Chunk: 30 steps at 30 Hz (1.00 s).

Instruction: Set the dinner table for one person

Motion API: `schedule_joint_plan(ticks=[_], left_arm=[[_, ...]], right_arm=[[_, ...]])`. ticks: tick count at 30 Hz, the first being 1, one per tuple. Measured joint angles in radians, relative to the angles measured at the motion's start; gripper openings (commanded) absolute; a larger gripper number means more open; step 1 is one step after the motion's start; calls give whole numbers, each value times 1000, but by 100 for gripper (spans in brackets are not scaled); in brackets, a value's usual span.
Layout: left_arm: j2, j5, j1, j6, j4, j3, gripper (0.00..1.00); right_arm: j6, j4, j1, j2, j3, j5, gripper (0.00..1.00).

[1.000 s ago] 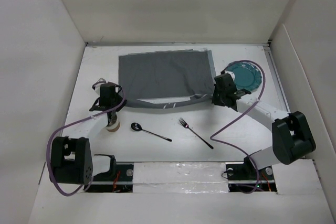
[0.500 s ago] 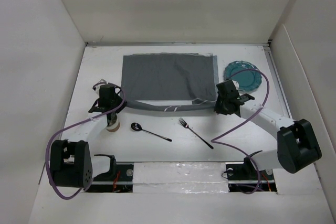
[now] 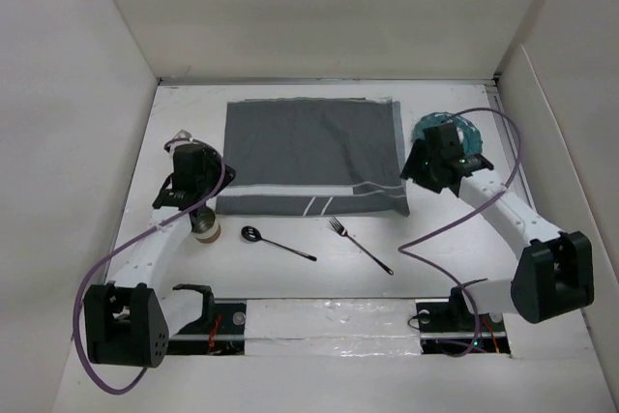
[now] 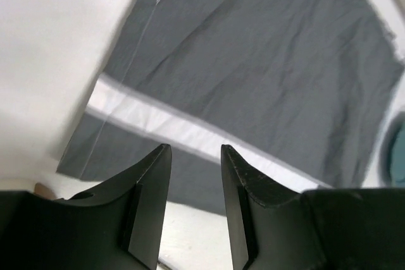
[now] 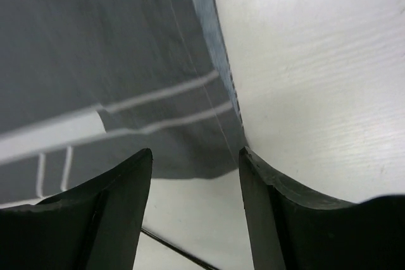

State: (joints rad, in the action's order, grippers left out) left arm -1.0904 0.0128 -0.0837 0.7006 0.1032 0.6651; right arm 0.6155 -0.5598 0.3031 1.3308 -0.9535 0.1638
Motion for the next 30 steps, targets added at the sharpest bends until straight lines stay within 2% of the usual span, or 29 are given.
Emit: schedule_joint_plan(ticks=[1,2,3,4,8,9,10,13,14,18,21,23,30], left_arm=[[2,3,-1,-5,4,21,32],[4,4,-7,-10,8,46,31],[4,3,-13,-16,8,73,30],[4,5,-20,-24,8,103,29],[2,45,-45,-46,-13,209,21],[2,63,-45,-54,-26,211,18],[0,74,-47,-58,-34,241,18],[-19,113,-47,-77,-43,243,17],[-29,124,-47,-84,-42,243,17],[-74,181,-47,-108,-45,243,18],[-104,218,-47,-126,-53,243,18],[-130,241,-47,-138,-57,243,19],[-309,332,-53,-161,-44,250,21]], right_arm=[[-4,2,-35,0,-23,-17,60],[-7,10,-77,0,-41,-34,50],[-8,22,-126,1,-51,-52,34],[-6,38,-174,4,-56,-73,0],[46,93,-354,50,-50,-148,0],[78,122,-412,81,-37,-175,24],[90,134,-435,97,-29,-182,24],[129,157,-501,156,-10,-290,44],[133,159,-505,169,-6,-302,47],[132,169,-450,158,41,-344,49],[134,178,-384,149,100,-365,43],[136,174,-344,165,123,-379,43],[157,171,-226,267,104,-382,40]])
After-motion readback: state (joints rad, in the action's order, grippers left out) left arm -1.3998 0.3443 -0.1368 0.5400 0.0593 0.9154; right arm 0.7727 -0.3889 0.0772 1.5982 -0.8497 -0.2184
